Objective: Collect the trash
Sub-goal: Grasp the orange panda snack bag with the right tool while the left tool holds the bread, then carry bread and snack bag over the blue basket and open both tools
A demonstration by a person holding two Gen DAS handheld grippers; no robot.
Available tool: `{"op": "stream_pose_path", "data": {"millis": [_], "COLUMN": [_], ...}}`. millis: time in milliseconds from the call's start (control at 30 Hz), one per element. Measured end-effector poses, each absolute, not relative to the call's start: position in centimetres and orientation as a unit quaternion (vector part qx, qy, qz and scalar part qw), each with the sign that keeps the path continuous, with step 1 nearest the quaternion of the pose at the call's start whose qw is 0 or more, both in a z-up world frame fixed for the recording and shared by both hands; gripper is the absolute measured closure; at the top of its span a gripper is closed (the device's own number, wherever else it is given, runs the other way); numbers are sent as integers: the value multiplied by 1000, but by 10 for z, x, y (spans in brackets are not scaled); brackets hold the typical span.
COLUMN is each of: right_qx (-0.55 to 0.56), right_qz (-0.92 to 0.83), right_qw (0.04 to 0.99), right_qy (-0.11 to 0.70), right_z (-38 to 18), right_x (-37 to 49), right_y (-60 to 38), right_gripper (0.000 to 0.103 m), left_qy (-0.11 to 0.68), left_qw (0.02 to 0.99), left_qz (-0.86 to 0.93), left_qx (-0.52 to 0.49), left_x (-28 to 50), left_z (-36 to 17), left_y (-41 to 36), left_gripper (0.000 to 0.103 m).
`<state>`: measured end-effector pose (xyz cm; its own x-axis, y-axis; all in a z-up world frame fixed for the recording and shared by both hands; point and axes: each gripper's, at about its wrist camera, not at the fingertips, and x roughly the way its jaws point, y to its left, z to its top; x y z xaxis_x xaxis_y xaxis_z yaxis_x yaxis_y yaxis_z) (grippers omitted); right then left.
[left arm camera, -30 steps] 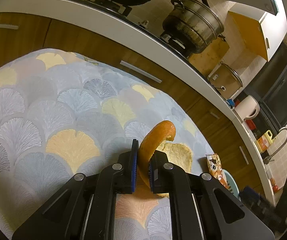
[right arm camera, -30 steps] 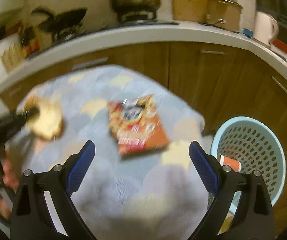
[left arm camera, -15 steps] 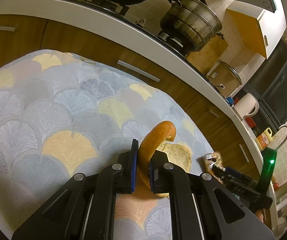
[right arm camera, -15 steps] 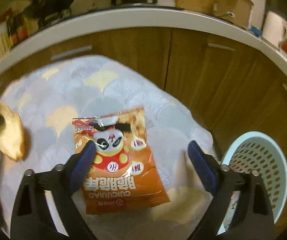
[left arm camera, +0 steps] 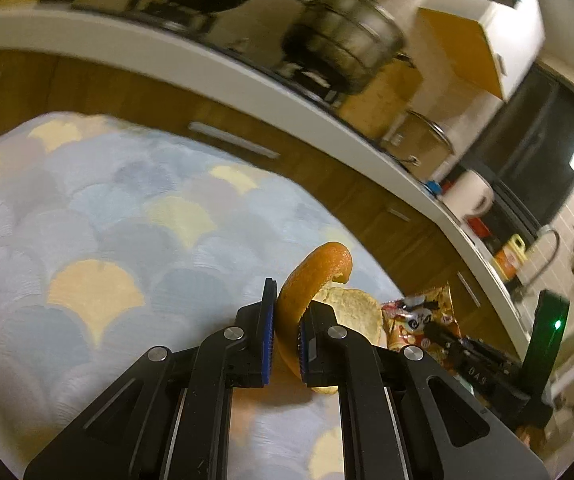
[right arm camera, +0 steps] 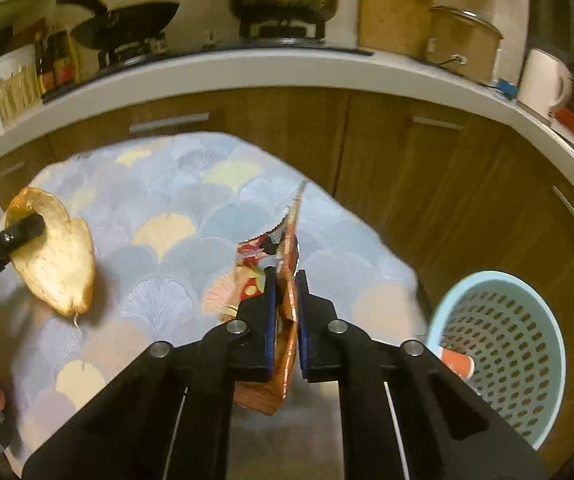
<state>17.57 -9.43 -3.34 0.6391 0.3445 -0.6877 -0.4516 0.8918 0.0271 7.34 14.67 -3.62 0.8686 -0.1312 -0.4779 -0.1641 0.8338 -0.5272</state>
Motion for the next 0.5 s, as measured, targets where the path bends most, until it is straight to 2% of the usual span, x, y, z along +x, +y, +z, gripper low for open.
{"op": "stream_pose_path", "data": {"millis": [500], "right_qx": [-11], "right_qz": [153], "right_qw": [937], "right_qy": [315], "right_z": [6], "right_x": [160], "right_y": [-220], "right_gripper": [97], "left_qy": [270], "left_qw": [936], "left_qz": [-109], "left_qx": [-200], "left_x": [114], "left_z": [13], "left_y": [17], "left_gripper": [95]}}
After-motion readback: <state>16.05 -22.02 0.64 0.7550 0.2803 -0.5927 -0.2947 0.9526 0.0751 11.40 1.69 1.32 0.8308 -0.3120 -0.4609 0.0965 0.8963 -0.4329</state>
